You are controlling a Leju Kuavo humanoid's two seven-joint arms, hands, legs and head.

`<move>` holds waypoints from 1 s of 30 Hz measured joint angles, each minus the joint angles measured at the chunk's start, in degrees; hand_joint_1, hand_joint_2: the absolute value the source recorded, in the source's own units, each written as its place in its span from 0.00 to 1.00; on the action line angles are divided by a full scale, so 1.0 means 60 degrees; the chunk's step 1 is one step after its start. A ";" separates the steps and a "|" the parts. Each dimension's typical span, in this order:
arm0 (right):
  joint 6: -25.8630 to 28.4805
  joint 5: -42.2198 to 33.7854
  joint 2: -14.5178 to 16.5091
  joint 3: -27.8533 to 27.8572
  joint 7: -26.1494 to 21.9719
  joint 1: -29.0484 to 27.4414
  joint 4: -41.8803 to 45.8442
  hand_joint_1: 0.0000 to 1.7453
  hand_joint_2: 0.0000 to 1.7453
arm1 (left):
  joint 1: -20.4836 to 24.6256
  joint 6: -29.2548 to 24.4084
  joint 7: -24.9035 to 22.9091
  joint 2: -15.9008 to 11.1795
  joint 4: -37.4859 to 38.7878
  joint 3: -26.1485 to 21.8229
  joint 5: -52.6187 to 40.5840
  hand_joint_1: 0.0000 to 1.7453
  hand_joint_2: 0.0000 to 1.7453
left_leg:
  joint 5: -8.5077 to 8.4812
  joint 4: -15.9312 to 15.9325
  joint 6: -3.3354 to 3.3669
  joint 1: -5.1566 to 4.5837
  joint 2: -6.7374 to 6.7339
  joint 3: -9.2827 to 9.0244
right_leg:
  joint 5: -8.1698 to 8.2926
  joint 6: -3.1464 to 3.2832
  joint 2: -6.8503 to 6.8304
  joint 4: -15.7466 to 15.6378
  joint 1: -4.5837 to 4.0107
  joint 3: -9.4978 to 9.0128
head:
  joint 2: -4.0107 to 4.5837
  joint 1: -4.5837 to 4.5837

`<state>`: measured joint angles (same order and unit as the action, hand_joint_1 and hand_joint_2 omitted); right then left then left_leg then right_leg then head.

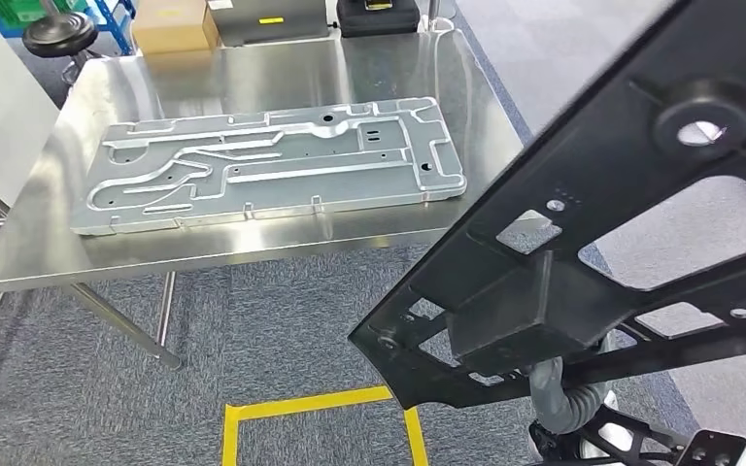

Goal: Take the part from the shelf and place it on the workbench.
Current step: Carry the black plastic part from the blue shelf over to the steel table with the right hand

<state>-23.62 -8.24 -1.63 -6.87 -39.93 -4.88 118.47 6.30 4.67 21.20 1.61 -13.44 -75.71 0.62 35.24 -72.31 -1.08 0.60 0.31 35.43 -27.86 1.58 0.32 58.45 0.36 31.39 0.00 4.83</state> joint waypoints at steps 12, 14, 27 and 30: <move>-0.0359 -0.0093 0.0032 0.0005 0.0001 0.0020 -0.0030 1.00 1.00 | -0.0085 -0.0027 0.0046 -0.0003 0.0004 -0.0004 0.0020 0.00 1.00 | -0.1611 0.2100 0.0397 0.0002 -0.0055 -0.0169 | -0.0689 -0.0483 0.0025 0.0716 0.0010 -0.0531 | 0.0000 -0.0004; -0.0448 -0.0116 0.0050 0.0019 0.0001 0.0034 -0.0031 1.00 1.00 | -0.0079 -0.0027 0.0069 -0.0005 0.0004 -0.0004 0.0016 0.00 1.00 | -0.1508 0.2146 0.0467 0.0001 -0.0054 -0.0304 | -0.1022 -0.0529 0.0007 0.1792 0.0033 0.0207 | 0.0000 -0.0004; -0.0490 -0.0100 0.0281 0.0129 -0.0002 0.0083 -0.0076 1.00 1.00 | -0.0010 -0.0020 0.0171 -0.0077 0.0003 -0.0015 0.0022 0.00 1.00 | -0.0716 0.1645 0.0092 -0.0060 0.0019 -0.1198 | 0.0373 -0.0089 0.0047 0.0137 -0.0017 0.0548 | 0.0000 -0.0020; -0.0185 0.0089 0.0288 0.0215 0.0000 0.0362 -0.0219 1.00 1.00 | 0.0007 -0.0008 0.0176 -0.0079 0.0004 -0.0018 0.0003 0.00 1.00 | -0.0244 0.0058 -0.0018 -0.0016 0.0006 -0.0130 | 0.0232 0.0003 0.0053 0.0044 0.0005 0.0307 | 0.0000 -0.0017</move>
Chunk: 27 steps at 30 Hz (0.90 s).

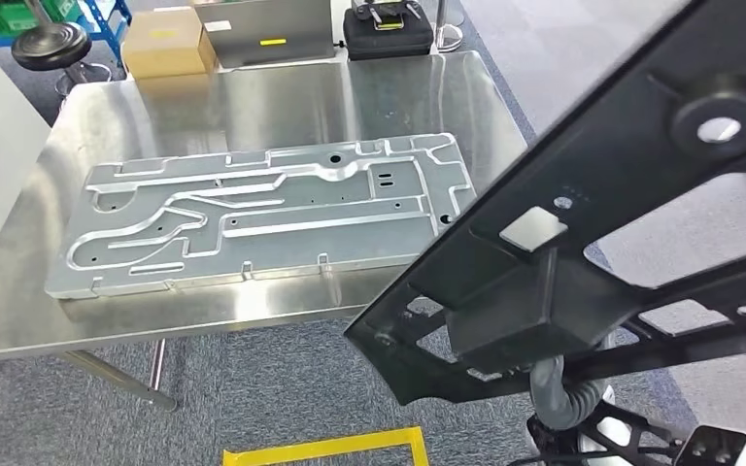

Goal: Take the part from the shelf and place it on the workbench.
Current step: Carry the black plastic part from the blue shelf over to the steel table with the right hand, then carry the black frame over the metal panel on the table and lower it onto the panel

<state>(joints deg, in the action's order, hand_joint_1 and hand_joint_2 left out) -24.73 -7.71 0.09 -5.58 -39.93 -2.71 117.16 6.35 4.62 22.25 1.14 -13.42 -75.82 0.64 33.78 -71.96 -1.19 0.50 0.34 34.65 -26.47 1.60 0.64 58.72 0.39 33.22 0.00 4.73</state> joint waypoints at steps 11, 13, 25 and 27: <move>0.4565 0.2561 -0.1264 0.0532 0.1260 0.3986 -0.3535 1.00 1.00 | 0.0059 0.0045 -0.0001 0.0053 0.0015 0.0021 -0.0002 0.00 1.00 | -0.1892 0.1883 0.0329 0.0001 -0.0124 0.0677 | -0.0781 -0.0450 0.0089 0.0120 -0.0016 -0.0631 | 0.0000 -0.0001; 0.5812 0.4147 -0.1621 0.0504 0.1884 0.4998 -0.4425 1.00 1.00 | 0.0116 0.0051 0.0006 0.0055 0.0018 0.0049 0.0004 0.00 1.00 | -0.1878 0.1940 0.0434 0.0017 -0.0110 0.0639 | -0.1068 -0.0548 -0.0003 0.0626 0.0004 -0.0391 | 0.0000 -0.0001; 0.8078 1.1636 -0.1993 -0.1736 0.4653 0.8791 -0.8813 1.00 1.00 | 0.0510 0.0091 -0.0057 0.0077 0.0037 0.0372 0.0007 0.00 1.00 | -0.1632 0.2020 0.0349 -0.0076 0.0079 0.0342 | 0.0141 -0.0272 -0.0034 0.0131 -0.0128 0.0356 | 0.0000 -0.0004; 0.7811 1.2509 -0.1745 -0.2195 0.4873 0.9147 -0.9385 1.00 1.00 | 0.0521 0.0092 -0.0077 0.0076 0.0039 0.0435 0.0022 0.00 1.00 | -0.1547 0.1958 0.0230 -0.0071 0.0068 0.0356 | 0.0201 -0.0185 -0.0026 -0.0011 -0.0067 0.0268 | 0.0000 -0.0002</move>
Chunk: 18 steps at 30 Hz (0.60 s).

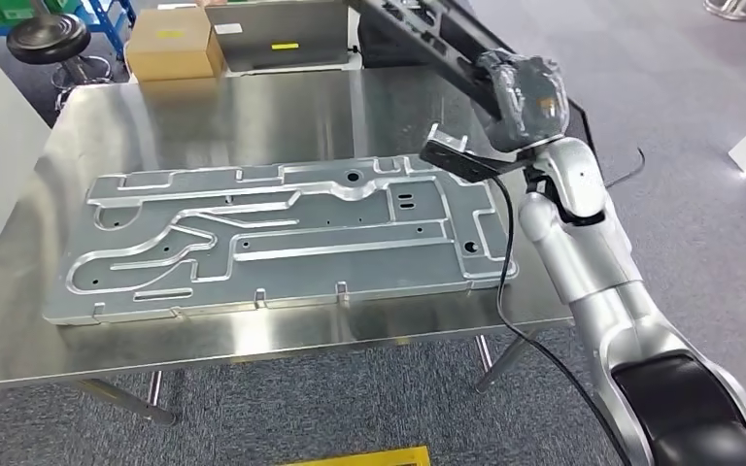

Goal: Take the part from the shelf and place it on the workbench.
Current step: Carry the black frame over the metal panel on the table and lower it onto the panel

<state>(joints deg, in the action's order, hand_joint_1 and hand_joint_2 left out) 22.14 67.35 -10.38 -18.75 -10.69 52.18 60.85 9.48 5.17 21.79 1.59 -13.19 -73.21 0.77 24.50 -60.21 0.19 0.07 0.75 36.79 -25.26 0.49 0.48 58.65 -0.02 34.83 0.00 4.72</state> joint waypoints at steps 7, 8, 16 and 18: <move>-0.0705 0.1583 0.2219 -0.2181 -0.0258 0.0587 -0.3185 1.00 1.00 | 0.0253 0.0015 -0.0129 0.0016 0.0007 0.0171 -0.0020 0.00 1.00 | 0.0540 -0.2127 -0.0306 0.0108 -0.0045 0.1228 | -0.0073 0.0123 0.0101 -0.0117 0.0062 -0.0235 | 0.0000 0.0001; -0.0785 0.1578 0.2451 -0.2382 -0.0381 0.0573 -0.3523 1.00 1.00 | 0.0254 0.0026 -0.0126 0.0016 0.0008 0.0190 -0.0026 0.00 1.00 | 0.0166 -0.1522 -0.0324 0.0129 -0.0063 0.0972 | -0.0131 0.0093 0.0082 -0.0091 0.0066 -0.0277 | 0.0000 0.0001; -0.1329 0.1111 0.3311 -0.3124 -0.1101 0.0322 -0.5375 1.00 1.00 | 0.0158 0.0111 -0.0035 0.0038 0.0015 0.0306 -0.0005 0.00 1.00 | -0.0310 0.0168 0.0034 0.0156 -0.0069 0.0159 | -0.0597 -0.0222 -0.0031 0.0318 -0.0003 -0.0184 | 0.0000 -0.0002; -0.1330 0.1046 0.3317 -0.3165 -0.1092 0.0276 -0.5637 1.00 1.00 | 0.0152 0.0106 -0.0035 0.0041 0.0015 0.0332 -0.0005 0.00 1.00 | -0.0277 0.0177 0.0112 0.0160 -0.0077 0.0139 | -0.1095 -0.0300 -0.0033 0.1377 0.0025 0.0368 | 0.0000 -0.0002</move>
<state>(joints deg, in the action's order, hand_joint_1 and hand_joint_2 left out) 14.16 73.63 9.52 -37.74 -17.24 53.83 27.03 10.39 5.80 21.57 1.84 -13.09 -71.22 0.74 22.83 -59.15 0.86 1.03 0.29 37.63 -31.83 -1.31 0.29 66.92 0.14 37.04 0.00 4.70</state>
